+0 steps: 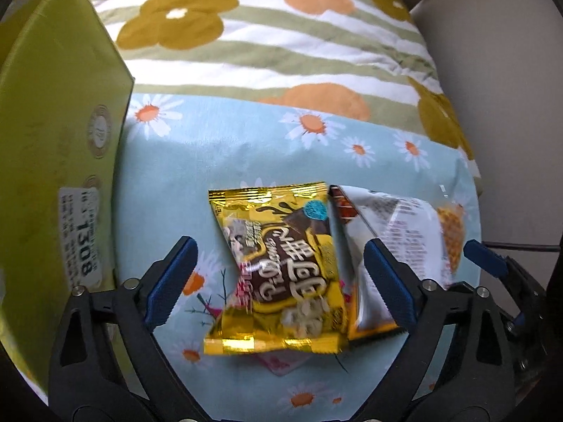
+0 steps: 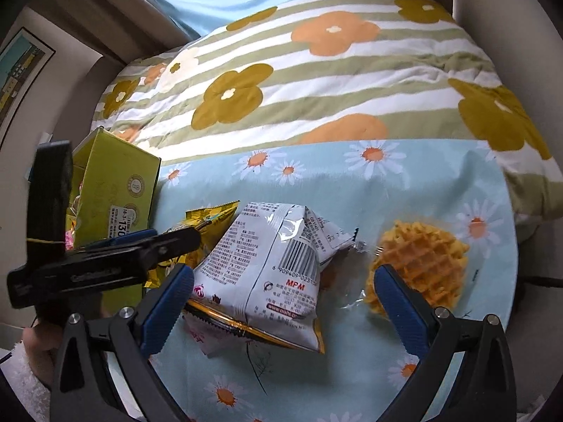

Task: Organize snacks
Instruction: 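Grasp the gold Pillows bag with the left tool while the right tool grasps the white MPM bag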

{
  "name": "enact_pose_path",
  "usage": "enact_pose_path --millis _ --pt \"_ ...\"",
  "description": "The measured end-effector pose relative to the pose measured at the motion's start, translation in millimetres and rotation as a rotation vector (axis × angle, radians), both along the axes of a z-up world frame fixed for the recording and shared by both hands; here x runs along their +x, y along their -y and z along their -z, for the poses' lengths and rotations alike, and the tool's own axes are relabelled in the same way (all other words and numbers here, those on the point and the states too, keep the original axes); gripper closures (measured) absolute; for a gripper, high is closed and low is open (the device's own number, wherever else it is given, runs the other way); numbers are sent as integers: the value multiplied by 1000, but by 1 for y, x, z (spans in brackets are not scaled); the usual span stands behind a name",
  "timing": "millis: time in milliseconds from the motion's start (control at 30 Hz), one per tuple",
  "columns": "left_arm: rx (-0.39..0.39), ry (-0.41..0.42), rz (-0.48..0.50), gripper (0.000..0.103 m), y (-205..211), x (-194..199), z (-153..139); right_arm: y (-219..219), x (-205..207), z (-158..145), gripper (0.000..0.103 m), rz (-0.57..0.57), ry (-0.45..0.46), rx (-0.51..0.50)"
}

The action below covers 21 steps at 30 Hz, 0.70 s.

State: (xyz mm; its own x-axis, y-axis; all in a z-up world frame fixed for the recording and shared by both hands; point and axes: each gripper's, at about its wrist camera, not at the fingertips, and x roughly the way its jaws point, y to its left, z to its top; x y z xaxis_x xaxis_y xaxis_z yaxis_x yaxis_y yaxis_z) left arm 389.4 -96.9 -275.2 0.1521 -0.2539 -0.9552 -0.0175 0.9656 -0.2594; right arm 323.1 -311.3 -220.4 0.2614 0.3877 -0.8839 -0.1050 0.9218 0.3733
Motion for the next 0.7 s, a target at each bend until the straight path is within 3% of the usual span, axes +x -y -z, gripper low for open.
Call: enact_pose_path --millis 200,233,700 --pt "-8 -69 28 34 1 7 23 -10 11 11 1 -7 -30 5" --pt "-5 -78 39 44 2 7 25 -10 12 12 1 -5 -26 4" --pt "36 -38 85 50 -2 1 17 -22 25 28 1 31 -64 -13"
